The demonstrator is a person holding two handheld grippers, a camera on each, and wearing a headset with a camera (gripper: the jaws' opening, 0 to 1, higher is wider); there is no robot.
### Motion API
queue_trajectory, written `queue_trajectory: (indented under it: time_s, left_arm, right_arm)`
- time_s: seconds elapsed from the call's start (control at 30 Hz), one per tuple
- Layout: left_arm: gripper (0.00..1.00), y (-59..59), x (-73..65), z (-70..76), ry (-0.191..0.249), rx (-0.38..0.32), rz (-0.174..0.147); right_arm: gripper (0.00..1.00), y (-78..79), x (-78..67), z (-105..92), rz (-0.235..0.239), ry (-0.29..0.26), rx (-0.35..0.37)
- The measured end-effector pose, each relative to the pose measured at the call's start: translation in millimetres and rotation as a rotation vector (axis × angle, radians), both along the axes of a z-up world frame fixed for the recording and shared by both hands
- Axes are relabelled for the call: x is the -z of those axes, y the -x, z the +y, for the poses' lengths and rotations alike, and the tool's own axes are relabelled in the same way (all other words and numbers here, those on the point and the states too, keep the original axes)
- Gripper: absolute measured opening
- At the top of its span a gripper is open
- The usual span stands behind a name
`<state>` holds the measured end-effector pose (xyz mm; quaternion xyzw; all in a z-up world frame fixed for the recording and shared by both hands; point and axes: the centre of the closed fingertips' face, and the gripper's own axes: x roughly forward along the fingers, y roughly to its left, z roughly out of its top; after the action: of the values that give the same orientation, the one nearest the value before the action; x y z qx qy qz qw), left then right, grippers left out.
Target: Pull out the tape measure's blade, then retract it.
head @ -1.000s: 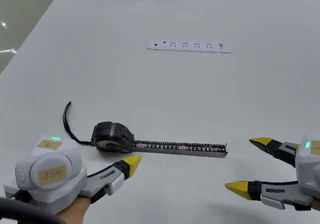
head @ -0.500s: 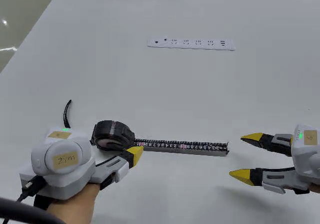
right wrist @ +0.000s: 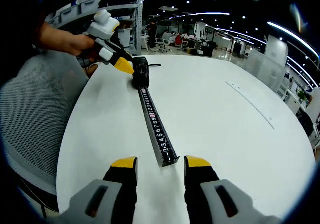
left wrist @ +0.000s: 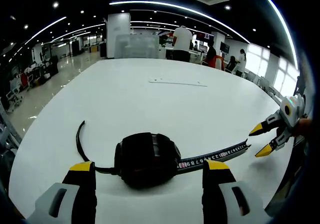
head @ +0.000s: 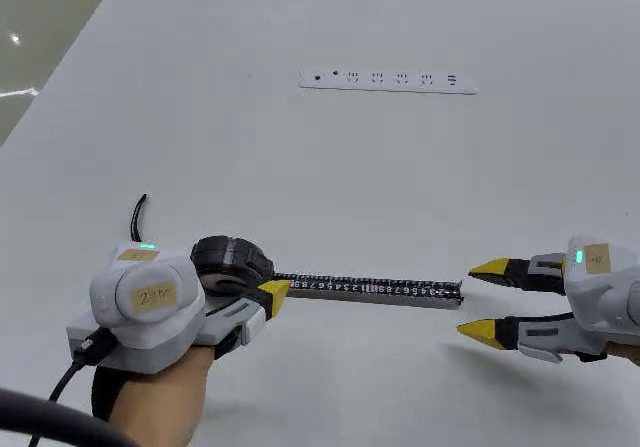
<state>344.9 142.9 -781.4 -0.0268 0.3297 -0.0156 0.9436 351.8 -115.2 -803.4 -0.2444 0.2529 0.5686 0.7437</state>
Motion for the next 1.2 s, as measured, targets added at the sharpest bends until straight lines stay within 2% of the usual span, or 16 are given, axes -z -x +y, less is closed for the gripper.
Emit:
queue_trajectory:
  time_s: [0.47, 0.77, 1.2]
  left_arm:
    - [0.80, -10.6, 12.4, 2.6, -0.002, -0.016, 0.019]
    - [0.78, -17.1, 19.3, 0.8, 0.005, -0.017, 0.033]
    - [0.73, -17.8, 27.1, -2.9, 0.014, -0.023, 0.054]
  right_arm:
    - [0.24, -6.9, 15.2, 3.7, 0.004, 0.022, -0.048]
    - [0.17, -13.7, 20.3, 8.0, 0.024, 0.002, -0.036]
    - [0.13, -12.1, 22.9, 8.3, 0.026, -0.002, -0.051]
